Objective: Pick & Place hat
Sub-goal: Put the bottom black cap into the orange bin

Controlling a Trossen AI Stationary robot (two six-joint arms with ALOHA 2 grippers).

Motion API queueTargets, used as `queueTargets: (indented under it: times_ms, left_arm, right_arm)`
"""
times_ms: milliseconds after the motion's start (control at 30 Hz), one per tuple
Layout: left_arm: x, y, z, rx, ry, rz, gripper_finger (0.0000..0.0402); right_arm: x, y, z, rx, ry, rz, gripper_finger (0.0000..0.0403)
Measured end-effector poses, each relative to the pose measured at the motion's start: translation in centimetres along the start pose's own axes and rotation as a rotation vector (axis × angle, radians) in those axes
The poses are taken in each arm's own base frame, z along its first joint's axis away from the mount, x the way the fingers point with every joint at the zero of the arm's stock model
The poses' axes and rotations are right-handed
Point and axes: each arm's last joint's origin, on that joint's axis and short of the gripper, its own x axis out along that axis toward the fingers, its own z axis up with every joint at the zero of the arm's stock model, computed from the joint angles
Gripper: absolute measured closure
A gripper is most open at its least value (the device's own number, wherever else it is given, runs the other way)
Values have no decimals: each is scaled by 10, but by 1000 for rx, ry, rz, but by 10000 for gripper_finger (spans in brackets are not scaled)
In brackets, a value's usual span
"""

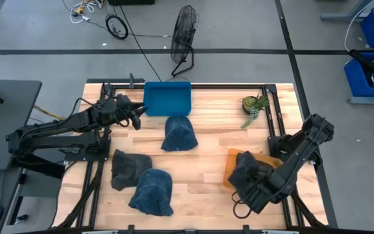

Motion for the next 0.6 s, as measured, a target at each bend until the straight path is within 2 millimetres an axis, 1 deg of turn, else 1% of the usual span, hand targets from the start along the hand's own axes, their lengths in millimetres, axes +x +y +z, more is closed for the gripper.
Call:
queueTargets:
  times_ms: [100,233,333,433,600]
  left_arm:
    - [0,0,0,-1,0,0,268]
    - [0,0,0,-1,0,0,268]
    - [0,0,0,-11,0,0,268]
    - [0,0,0,-27,0,0,268]
    - [0,0,0,-33,-1,1,268]
  right_arm:
    - [-2,-2,-3,-11,-6,-57,401]
    - [-11,-6,-10,9,-44,-60,401]
    - [-20,-7,-20,21,-82,-61,401]
    - [-30,-8,-33,33,-130,-56,401]
    - [-50,-10,-63,131,-240,-57,401]
